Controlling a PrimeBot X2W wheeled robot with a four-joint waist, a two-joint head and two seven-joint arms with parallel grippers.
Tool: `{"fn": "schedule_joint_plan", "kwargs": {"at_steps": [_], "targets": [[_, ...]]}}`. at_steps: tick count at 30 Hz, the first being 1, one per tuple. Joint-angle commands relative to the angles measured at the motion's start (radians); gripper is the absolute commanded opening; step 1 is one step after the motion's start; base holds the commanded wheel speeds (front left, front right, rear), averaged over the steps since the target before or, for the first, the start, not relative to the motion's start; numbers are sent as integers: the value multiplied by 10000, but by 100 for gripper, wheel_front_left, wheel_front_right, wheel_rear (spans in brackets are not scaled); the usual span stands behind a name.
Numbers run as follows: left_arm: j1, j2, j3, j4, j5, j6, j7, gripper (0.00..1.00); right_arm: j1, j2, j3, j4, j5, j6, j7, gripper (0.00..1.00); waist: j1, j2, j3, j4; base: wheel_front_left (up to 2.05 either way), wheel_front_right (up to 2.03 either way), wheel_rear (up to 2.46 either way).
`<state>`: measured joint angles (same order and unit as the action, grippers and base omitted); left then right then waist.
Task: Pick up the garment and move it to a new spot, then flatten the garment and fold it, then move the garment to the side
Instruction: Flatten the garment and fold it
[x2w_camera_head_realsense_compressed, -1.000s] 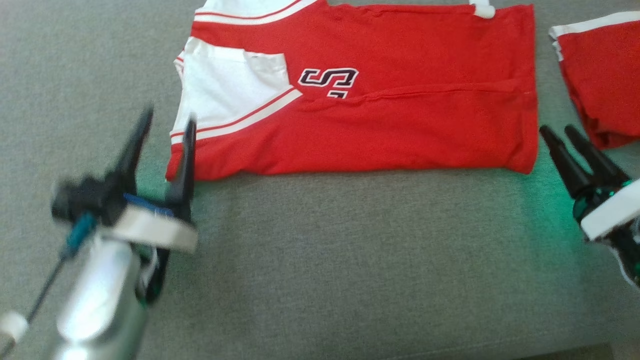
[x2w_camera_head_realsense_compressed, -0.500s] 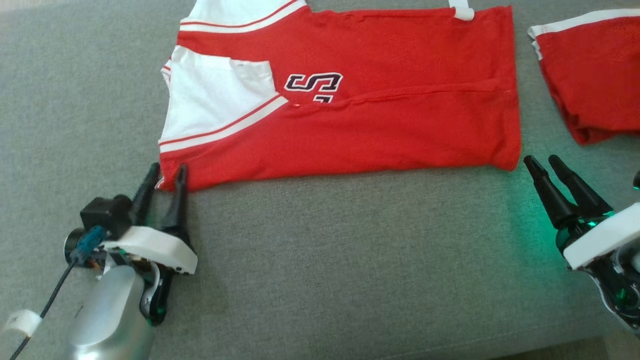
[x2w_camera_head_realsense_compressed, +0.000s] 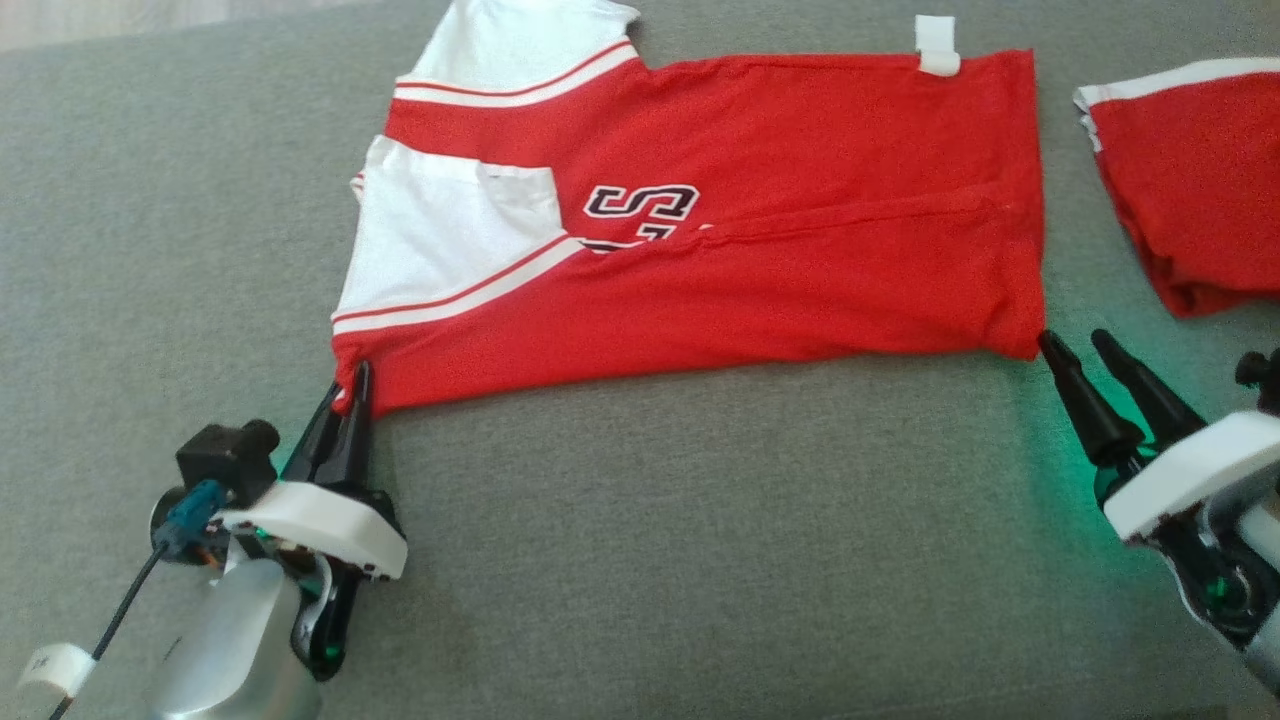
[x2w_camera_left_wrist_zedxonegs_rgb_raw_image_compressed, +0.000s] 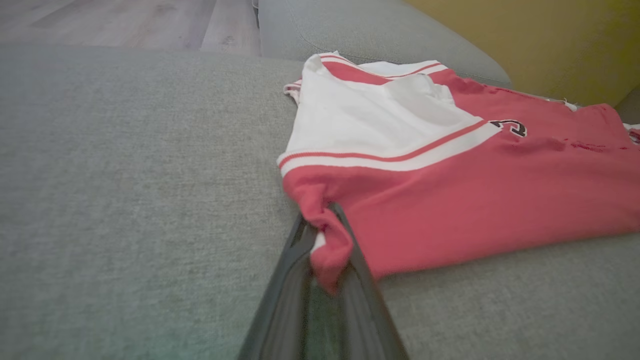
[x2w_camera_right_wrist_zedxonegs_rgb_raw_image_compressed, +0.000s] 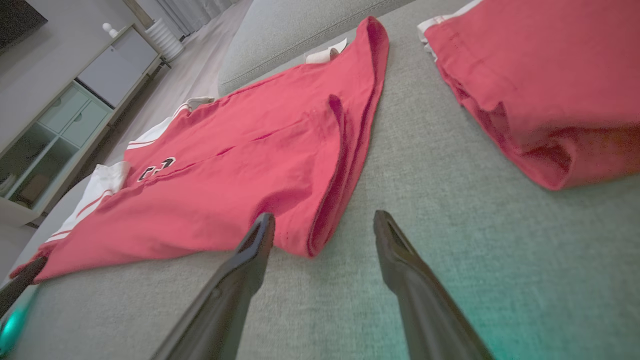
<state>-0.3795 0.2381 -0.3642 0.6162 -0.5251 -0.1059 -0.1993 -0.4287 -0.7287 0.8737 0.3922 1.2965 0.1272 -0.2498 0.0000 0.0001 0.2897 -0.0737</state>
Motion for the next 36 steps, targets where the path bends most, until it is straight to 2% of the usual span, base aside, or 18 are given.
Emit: {"fn": "schedule_joint_plan", "kwargs": {"at_steps": [1, 8, 9, 10, 11, 19, 24, 29, 36], "targets": [[-121, 235, 282, -249, 2, -9, -128, 0, -176, -148, 8, 125, -134, 35, -104, 100, 0, -1, -44, 167, 0, 0, 0], [-332, 113, 110, -403, 88, 12, -202, 0, -682, 327, 283, 939, -246, 35, 519, 100, 0, -1, -48, 464, 0, 0, 0], [-350, 89, 84, -407, 94, 14, -209, 0, -708, 360, 336, 982, -232, 35, 615, 68, 0, -1, -57, 499, 0, 0, 0], [-361, 62, 57, -411, 98, 16, -217, 0, -711, 380, 392, 1006, -209, 35, 707, 28, 0, -1, -70, 537, 0, 0, 0], [-360, 35, 27, -417, 106, 17, -228, 0, -703, 374, 448, 995, -205, 35, 761, 0, 0, -1, -92, 578, 0, 0, 0], [162, -19, -54, -674, 130, 127, -398, 0, -340, -356, 830, 438, -360, 35, 698, 0, 0, -1, -510, 895, 0, 0, 0], [1138, -106, -124, -1286, 94, 289, -484, 0, 189, -1458, 1364, -487, -404, 35, 990, 0, 0, -1, -949, 1174, 0, 0, 0], [2514, -241, -335, -2266, -45, 564, -353, 0, 743, -2531, 1699, -572, -649, 35, 1181, 0, 0, -1, -1368, 1491, 0, 0, 0], [4063, -145, -707, -3674, 15, 982, -17, 0, 1523, -3052, 1700, -493, -336, 35, 1312, 0, 0, -1, -1698, 1733, 0, 0, 0]]}}
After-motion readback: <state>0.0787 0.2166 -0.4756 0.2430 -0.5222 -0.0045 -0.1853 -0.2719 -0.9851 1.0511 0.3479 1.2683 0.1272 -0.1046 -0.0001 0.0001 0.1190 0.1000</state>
